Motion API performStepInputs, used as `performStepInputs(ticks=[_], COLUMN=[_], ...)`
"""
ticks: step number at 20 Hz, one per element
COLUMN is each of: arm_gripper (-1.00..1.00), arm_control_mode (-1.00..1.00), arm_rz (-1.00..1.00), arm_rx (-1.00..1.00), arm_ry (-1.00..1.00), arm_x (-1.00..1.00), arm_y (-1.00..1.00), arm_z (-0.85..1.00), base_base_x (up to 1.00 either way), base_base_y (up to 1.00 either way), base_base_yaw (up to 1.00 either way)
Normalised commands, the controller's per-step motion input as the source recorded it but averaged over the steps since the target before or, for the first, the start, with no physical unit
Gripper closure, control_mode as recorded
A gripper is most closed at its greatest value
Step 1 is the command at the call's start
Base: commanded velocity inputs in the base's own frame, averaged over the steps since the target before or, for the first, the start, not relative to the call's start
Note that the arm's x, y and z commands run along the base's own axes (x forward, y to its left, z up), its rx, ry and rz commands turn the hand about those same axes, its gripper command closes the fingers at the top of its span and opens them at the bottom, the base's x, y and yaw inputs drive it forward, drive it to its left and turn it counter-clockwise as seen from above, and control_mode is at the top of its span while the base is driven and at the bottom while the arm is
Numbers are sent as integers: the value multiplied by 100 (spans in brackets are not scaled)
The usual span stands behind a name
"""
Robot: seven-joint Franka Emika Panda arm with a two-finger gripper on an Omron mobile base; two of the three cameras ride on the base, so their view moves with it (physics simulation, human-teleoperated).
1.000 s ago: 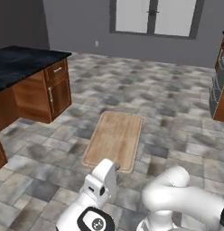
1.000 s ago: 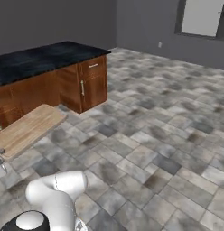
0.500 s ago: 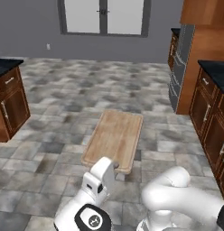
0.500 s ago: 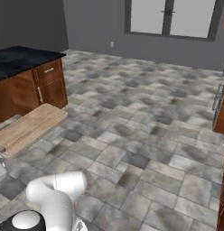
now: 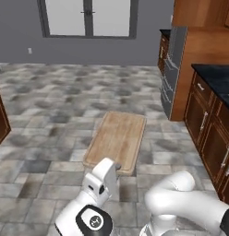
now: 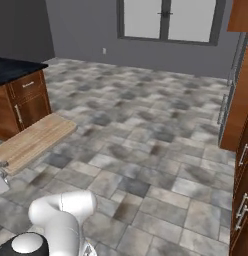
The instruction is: Move the cutting board and knife to the sink. Then move spray from the cabinet to the counter.
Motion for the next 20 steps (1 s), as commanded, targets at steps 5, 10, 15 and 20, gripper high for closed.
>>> performStepInputs(ticks=[5,10,15,20], arm_gripper=[100,100,100,100], arm_control_mode=[100,100,100,100], arm_rz=[0,0,0,0], arm_rx=[0,0,0,0], arm_ry=[0,0,0,0], arm_x=[0,0,0,0], arm_y=[0,0,0,0], arm_z=[0,0,0,0], base_base_x=[64,49,38,36], base_base_y=[0,2,6,10], base_base_yaw=[-16,-47,-60,-63])
